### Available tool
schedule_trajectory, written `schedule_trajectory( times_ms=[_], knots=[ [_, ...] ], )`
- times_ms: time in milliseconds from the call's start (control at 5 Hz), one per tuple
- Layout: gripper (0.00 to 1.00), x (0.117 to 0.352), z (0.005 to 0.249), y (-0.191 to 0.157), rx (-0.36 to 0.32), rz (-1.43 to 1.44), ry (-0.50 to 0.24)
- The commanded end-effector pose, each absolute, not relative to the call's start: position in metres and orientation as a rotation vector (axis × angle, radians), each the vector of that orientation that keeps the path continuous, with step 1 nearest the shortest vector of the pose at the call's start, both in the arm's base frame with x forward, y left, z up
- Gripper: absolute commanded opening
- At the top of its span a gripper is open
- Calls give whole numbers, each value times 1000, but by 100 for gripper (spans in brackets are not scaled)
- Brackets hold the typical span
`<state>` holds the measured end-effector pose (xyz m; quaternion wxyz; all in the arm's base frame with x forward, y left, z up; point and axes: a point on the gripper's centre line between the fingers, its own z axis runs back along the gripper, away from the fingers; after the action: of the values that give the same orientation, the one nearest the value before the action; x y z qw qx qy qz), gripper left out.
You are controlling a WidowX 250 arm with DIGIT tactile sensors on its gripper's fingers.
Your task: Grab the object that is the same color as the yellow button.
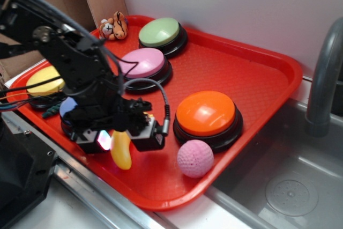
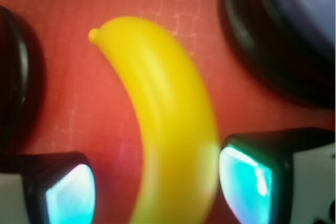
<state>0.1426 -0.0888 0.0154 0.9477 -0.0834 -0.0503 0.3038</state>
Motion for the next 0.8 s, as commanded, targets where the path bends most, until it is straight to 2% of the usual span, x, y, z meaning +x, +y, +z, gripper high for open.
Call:
schedule_trajectory(
  times_ms=[0,200,600],
  knots=[
    [100,145,8,-91,-184,615,-85],
    [0,144,12,-91,-182,634,-100],
    [0,153,35,-83,-178,670,-118]
  ],
)
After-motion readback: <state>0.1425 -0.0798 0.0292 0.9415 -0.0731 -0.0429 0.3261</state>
